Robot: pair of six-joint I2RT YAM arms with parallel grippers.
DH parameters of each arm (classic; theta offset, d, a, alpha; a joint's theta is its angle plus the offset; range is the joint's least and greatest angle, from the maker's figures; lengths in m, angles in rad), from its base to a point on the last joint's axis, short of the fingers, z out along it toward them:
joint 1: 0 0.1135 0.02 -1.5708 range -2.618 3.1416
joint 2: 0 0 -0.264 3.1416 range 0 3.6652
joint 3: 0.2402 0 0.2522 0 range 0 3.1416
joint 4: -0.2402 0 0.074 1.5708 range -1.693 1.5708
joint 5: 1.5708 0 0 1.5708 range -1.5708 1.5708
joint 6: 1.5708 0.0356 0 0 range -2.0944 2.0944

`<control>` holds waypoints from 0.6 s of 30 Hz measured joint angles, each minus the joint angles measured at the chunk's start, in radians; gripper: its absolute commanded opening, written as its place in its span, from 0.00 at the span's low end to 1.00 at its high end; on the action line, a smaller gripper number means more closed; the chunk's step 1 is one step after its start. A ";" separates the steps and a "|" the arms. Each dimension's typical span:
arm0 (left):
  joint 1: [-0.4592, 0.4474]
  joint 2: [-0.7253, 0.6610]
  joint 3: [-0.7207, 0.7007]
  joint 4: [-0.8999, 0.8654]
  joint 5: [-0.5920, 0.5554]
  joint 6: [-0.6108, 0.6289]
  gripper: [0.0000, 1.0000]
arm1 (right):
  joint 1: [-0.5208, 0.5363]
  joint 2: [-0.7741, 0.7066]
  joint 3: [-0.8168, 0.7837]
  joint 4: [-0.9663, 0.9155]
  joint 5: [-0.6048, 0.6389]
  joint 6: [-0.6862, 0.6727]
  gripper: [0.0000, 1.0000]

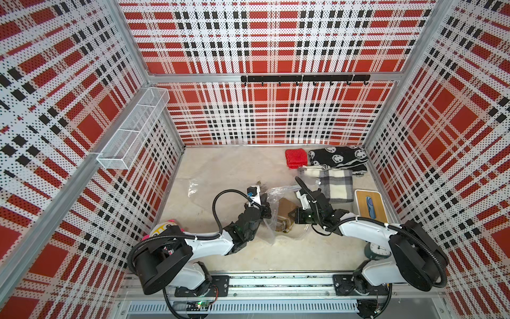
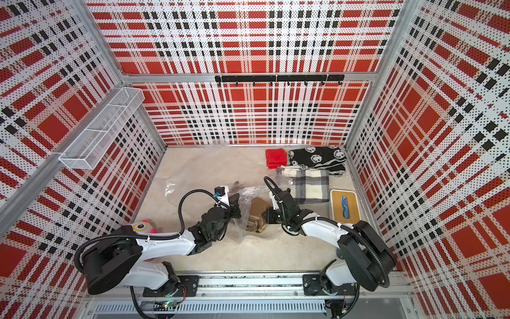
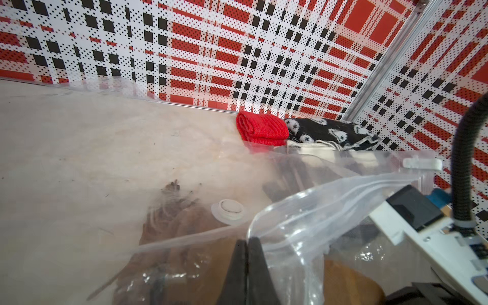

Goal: Take the scarf out of the vacuum bag
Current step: Take out the scarf from the vacuum bag.

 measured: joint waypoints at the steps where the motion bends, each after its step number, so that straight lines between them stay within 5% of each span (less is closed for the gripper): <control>1: 0.011 0.005 -0.004 0.009 0.007 -0.001 0.00 | -0.006 -0.011 0.000 -0.019 -0.003 0.000 0.12; 18: 0.026 0.171 -0.008 0.115 0.012 0.001 0.00 | -0.171 -0.259 0.005 -0.453 0.031 -0.084 0.15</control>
